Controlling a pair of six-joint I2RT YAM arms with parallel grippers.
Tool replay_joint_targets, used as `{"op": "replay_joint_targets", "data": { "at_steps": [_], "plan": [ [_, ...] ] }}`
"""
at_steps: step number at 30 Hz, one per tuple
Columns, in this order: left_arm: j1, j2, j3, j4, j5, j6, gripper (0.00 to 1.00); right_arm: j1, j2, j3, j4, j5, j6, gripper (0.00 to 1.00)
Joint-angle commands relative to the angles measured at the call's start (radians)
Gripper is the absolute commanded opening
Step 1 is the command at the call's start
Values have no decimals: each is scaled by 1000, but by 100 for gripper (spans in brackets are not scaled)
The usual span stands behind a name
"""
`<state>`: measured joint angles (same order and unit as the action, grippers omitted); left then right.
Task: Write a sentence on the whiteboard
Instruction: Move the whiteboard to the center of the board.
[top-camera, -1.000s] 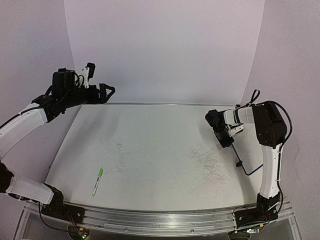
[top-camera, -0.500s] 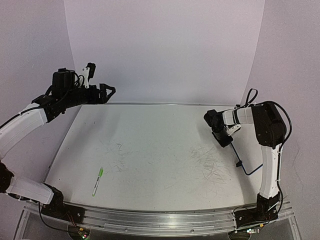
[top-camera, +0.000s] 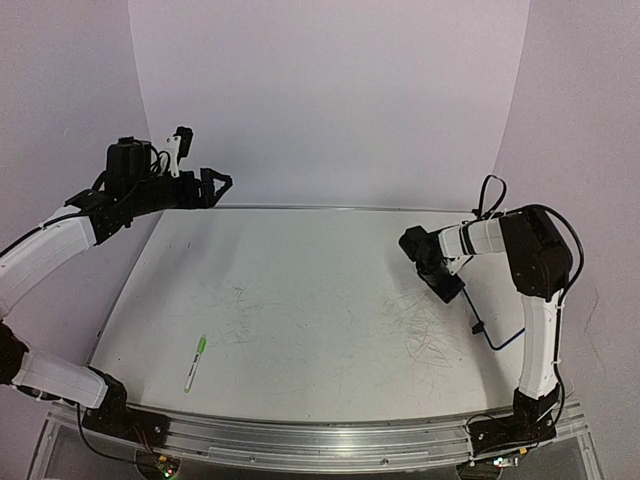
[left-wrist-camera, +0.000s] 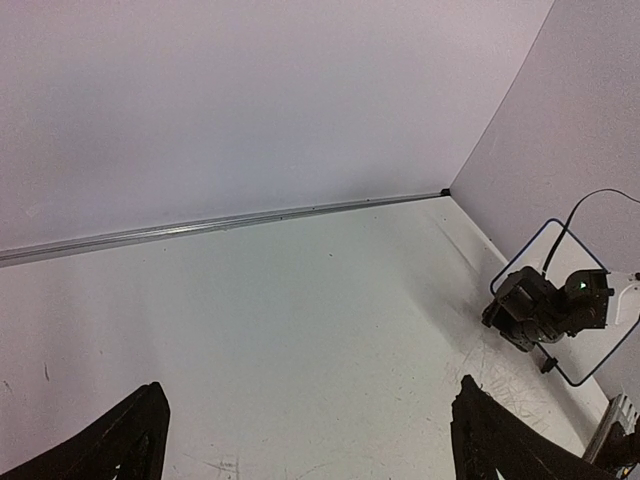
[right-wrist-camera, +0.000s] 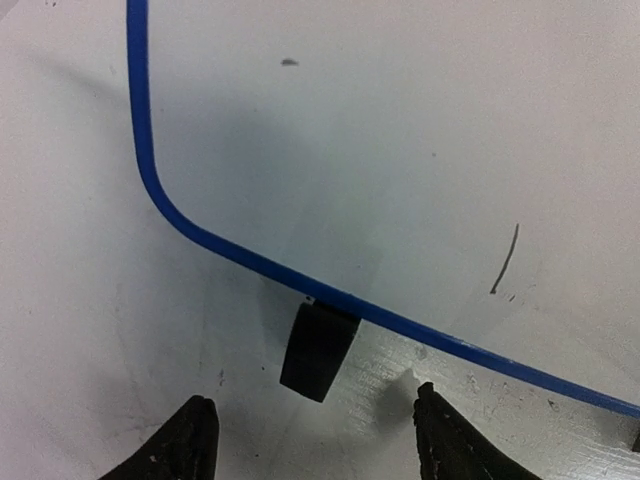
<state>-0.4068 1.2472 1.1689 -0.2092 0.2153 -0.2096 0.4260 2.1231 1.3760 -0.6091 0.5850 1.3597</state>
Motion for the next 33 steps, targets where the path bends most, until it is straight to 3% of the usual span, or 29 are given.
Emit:
{"op": "replay_joint_targets", "data": {
  "at_steps": [1, 10, 17, 23, 26, 33],
  "plan": [
    [-5, 6, -2, 25, 15, -6, 99, -32, -13, 28, -1, 42, 13, 69],
    [-5, -2, -2, 25, 17, -6, 99, -68, 21, 67, -5, 15, 46, 57],
    [-4, -6, -3, 26, 15, -4, 99, -67, 14, 78, -5, 14, 64, 31],
    [-4, -3, -3, 26, 16, -4, 99, -66, 12, 73, -5, -3, 63, 17],
    [-5, 0, -3, 25, 16, -4, 99, -64, 5, 68, -5, -15, 51, 0],
    [-5, 5, -5, 26, 12, -3, 99, -13, -15, 54, 1, -17, -10, 0]
  ]
}}
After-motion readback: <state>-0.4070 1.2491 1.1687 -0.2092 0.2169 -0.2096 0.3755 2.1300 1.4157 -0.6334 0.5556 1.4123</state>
